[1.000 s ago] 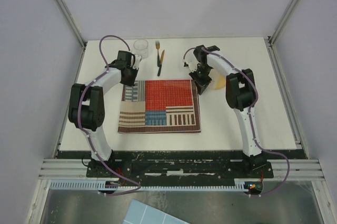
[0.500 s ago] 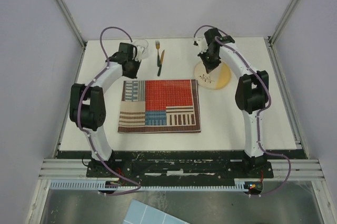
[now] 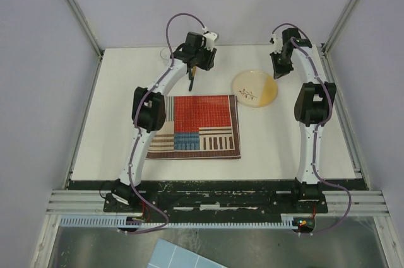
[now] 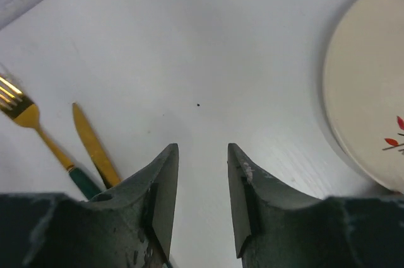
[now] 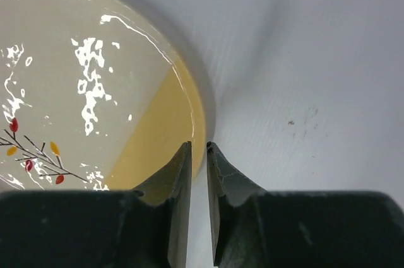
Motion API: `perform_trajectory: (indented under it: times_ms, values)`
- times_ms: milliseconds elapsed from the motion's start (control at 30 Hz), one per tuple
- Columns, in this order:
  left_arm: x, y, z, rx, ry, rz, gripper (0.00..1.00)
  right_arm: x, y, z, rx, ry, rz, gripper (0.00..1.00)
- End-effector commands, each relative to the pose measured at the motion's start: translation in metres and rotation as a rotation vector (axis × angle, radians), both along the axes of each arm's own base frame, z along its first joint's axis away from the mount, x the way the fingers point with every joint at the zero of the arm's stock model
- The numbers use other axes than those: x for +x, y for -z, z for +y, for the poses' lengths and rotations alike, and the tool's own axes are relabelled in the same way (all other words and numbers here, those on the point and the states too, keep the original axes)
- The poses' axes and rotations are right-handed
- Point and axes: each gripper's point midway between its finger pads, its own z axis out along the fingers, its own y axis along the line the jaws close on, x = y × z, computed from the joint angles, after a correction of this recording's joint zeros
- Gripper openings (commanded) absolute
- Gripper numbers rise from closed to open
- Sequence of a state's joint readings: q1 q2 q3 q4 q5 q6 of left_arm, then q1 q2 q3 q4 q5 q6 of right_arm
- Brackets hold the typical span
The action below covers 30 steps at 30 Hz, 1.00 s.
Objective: Set the dinner table for one person
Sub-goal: Pick up the plate at the center of the board.
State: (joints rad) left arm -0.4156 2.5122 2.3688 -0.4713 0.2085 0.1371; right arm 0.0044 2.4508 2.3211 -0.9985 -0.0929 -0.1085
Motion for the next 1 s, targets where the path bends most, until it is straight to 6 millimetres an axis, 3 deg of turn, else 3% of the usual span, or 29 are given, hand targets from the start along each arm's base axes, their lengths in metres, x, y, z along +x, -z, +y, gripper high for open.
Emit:
perform_trajectory:
  times_ms: [0,167,233,300,367,667,967]
  values:
    - [0.010,-0.005,-0.032,-0.117,0.042,-0.032,0.46,0.006,-0.017,0.017,0.009,-0.033,-0.054,0.24]
    - [0.002,0.005,-0.058,-0.159,0.087,-0.025,0.48,-0.006,-0.011,0.024,0.084,-0.027,0.006,0.26]
    - [-0.005,0.008,-0.066,-0.167,0.105,-0.010,0.49,-0.009,-0.009,0.020,0.092,-0.013,0.018,0.31]
    - [-0.008,0.011,-0.069,-0.168,0.107,-0.005,0.50,-0.012,-0.008,0.016,0.101,-0.008,0.033,0.44]
    - [-0.011,0.014,-0.071,-0.176,0.111,0.005,0.52,-0.015,-0.008,0.011,0.115,0.001,0.040,0.49]
    - [-0.023,0.021,-0.091,-0.189,0.150,0.019,0.54,-0.024,-0.009,-0.010,0.197,0.057,0.074,0.51]
    - [-0.027,0.029,-0.097,-0.186,0.148,0.035,0.54,-0.033,0.005,-0.001,0.413,0.101,0.168,0.51]
